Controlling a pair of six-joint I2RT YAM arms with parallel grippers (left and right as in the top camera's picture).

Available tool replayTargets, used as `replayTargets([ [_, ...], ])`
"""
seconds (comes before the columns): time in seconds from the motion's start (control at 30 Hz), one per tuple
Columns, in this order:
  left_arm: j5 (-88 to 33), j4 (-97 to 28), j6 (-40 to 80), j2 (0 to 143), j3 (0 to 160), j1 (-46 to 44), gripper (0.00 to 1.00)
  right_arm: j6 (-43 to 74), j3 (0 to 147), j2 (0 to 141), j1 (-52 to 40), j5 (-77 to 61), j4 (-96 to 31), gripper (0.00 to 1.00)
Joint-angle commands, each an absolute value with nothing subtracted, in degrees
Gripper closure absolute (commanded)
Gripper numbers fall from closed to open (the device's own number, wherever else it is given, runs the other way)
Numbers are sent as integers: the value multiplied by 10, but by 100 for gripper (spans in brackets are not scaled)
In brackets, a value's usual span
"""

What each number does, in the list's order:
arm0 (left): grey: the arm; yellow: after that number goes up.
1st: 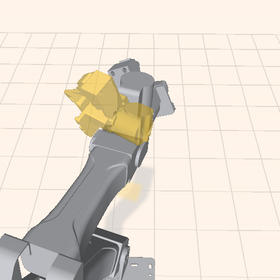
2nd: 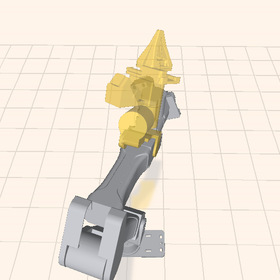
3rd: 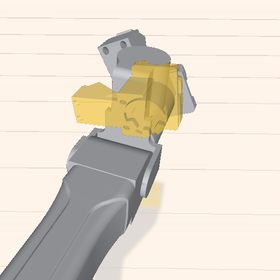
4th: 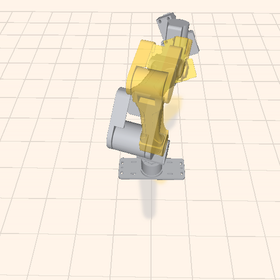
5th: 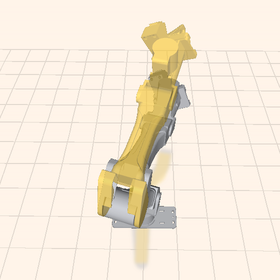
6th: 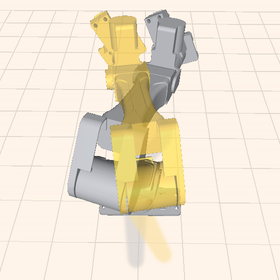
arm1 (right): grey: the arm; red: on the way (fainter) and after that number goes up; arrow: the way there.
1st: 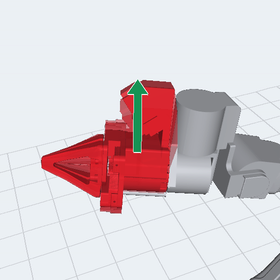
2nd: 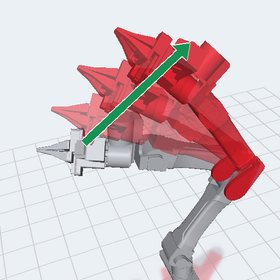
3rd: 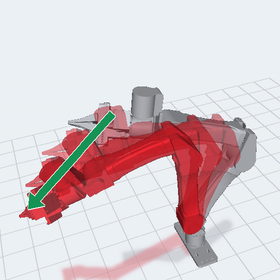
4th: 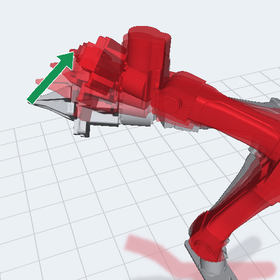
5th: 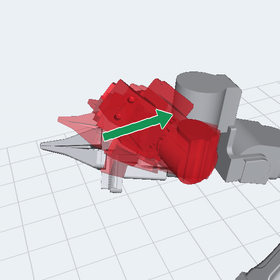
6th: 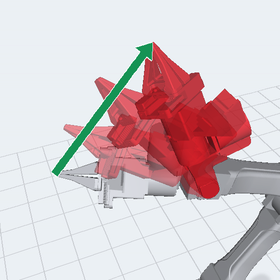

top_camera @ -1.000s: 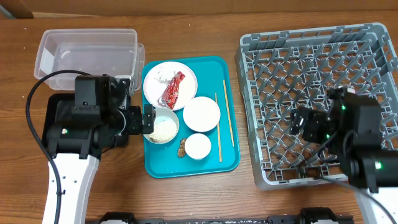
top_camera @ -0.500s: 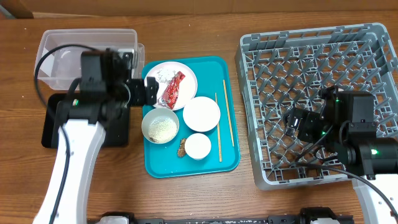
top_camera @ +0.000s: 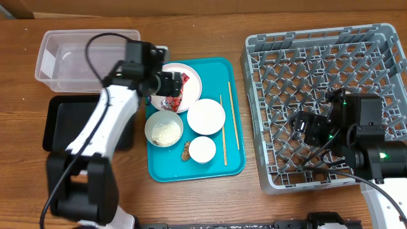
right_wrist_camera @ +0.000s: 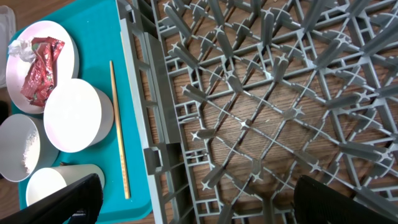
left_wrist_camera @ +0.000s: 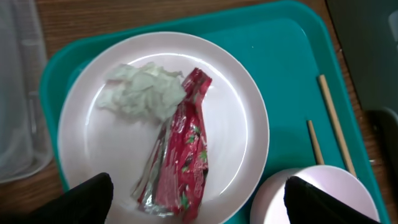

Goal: Sort waste into correct bins and load items into the dishwasher
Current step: 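Reach the left gripper to the red wrapper on the white plate and grasp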

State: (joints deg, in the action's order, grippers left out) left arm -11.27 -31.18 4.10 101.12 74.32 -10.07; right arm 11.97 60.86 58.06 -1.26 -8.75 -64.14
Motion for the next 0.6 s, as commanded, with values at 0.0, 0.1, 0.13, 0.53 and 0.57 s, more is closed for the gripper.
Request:
replayTargets([
  [0.0, -63, -299, 38, 1052, 758, -117, 11, 121, 629, 575, -15, -91, -640, 0],
  [0.1, -30, -298, 39, 1081, 758, -123, 13, 121, 629, 575, -15, -91, -640, 0],
  [0.13, -29, -299, 38, 1089, 758, -123, 13, 121, 628, 575, -15, -91, -640, 0],
  [0.53, -30, -321, 43, 1131, 758, -124, 52, 121, 628, 576, -15, -91, -638, 0],
  [0.57, -30, -320, 43, 1131, 758, -124, 63, 121, 629, 576, -15, -91, -638, 0],
])
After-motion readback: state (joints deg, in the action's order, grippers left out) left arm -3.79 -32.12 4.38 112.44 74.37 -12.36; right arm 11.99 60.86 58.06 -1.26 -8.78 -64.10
